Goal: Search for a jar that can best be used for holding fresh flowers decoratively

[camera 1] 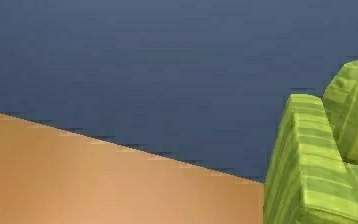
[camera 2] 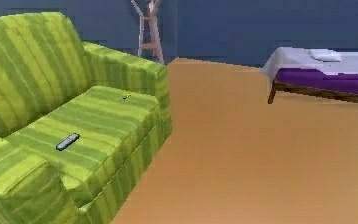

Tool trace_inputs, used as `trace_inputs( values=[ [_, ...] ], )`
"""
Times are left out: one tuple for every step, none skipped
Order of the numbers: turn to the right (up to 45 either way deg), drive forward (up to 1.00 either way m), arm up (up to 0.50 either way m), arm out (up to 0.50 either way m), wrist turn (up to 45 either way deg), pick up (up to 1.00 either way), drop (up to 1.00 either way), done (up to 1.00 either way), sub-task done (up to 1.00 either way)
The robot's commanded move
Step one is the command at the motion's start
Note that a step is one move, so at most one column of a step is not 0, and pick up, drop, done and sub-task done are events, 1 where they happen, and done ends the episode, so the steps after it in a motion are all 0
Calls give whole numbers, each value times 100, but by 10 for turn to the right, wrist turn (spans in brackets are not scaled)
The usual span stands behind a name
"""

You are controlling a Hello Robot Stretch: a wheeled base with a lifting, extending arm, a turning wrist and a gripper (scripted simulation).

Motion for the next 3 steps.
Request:
trace_inputs(
  values=[
    [0, 25, 0, 0, 0, 0, 0, 0, 0],
    [-450, 0, 0, 0, 0, 0, 0, 0, 0],
    [-120, 0, 0, 0, 0, 0, 0, 0, 0]
  ],
)
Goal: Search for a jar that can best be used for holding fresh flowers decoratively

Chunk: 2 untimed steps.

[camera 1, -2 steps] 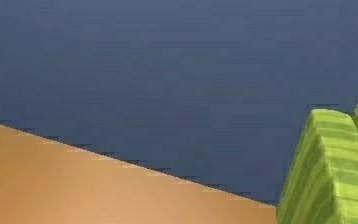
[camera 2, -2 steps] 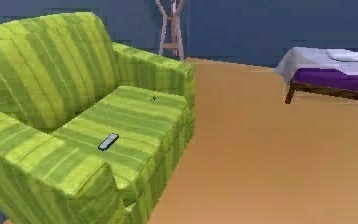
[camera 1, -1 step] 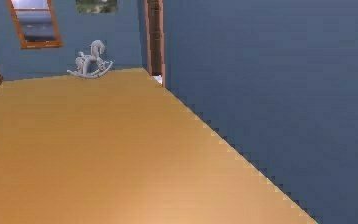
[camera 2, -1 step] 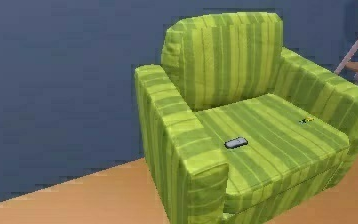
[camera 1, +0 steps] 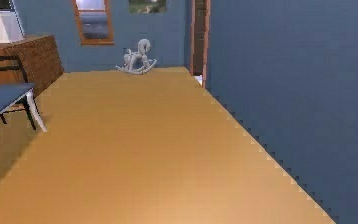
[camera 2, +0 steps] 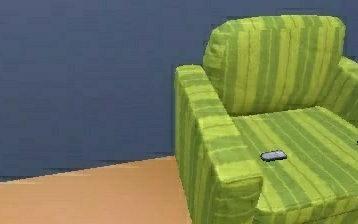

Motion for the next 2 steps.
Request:
trace_inputs(
  values=[
    [0, 100, 0, 0, 0, 0, 0, 0, 0],
    [0, 100, 0, 0, 0, 0, 0, 0, 0]
  ],
)
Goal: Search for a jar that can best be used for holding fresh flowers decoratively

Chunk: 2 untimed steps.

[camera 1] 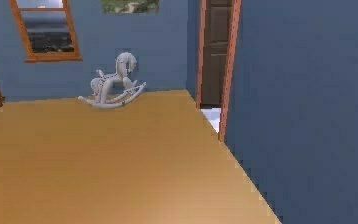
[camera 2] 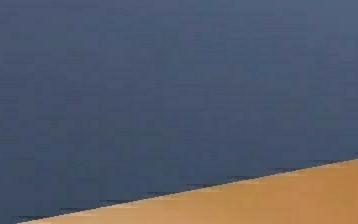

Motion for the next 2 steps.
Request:
trace_inputs(
  values=[
    [0, 100, 0, 0, 0, 0, 0, 0, 0],
    [0, 100, 0, 0, 0, 0, 0, 0, 0]
  ],
)
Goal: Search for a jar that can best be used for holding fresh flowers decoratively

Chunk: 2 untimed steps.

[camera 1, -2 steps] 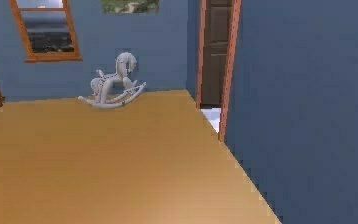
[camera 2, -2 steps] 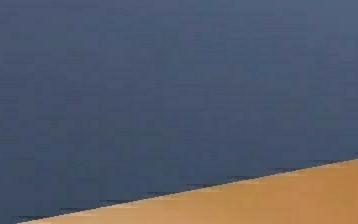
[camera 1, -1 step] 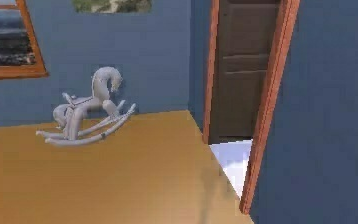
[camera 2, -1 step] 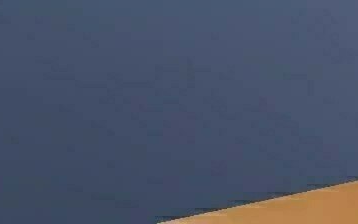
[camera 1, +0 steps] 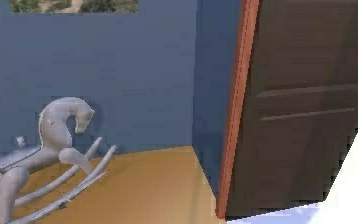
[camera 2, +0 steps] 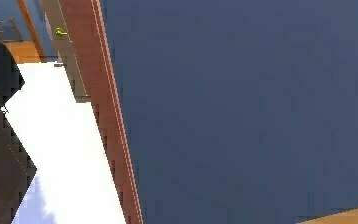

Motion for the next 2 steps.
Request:
trace_inputs(
  values=[
    [-150, 0, 0, 0, 0, 0, 0, 0, 0],
    [0, 20, 0, 0, 0, 0, 0, 0, 0]
  ],
)
